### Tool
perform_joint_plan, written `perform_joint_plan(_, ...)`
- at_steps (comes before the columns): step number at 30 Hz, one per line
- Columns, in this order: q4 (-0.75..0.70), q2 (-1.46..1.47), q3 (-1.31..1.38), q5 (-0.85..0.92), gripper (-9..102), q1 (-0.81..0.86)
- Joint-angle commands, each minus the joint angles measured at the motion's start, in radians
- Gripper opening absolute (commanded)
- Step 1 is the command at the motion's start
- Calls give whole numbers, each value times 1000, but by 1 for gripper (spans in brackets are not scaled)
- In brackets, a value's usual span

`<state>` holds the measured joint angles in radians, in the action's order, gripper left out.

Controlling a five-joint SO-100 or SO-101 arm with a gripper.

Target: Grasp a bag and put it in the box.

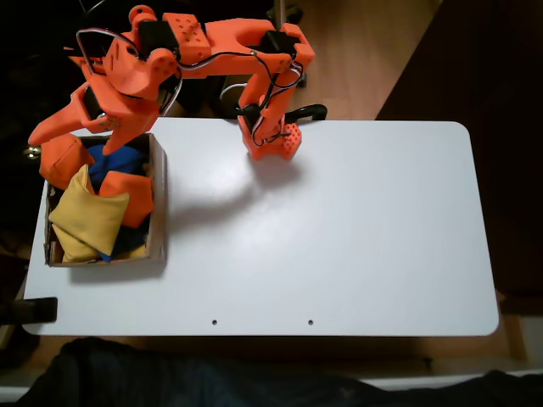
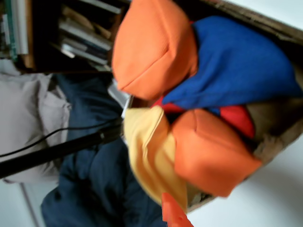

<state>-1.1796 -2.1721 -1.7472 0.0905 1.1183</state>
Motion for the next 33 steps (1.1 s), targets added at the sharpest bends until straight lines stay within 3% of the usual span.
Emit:
perform_joint_plan(1,-21,-66,3,-21,73,-26)
perform_joint_plan(4,-55,-114,3,-43,78,-64)
perform_joint_plan(17,-178,-350,-3,-153,78,-325)
perform_joint_plan(33,-192,-588,-172,-219,78,-726)
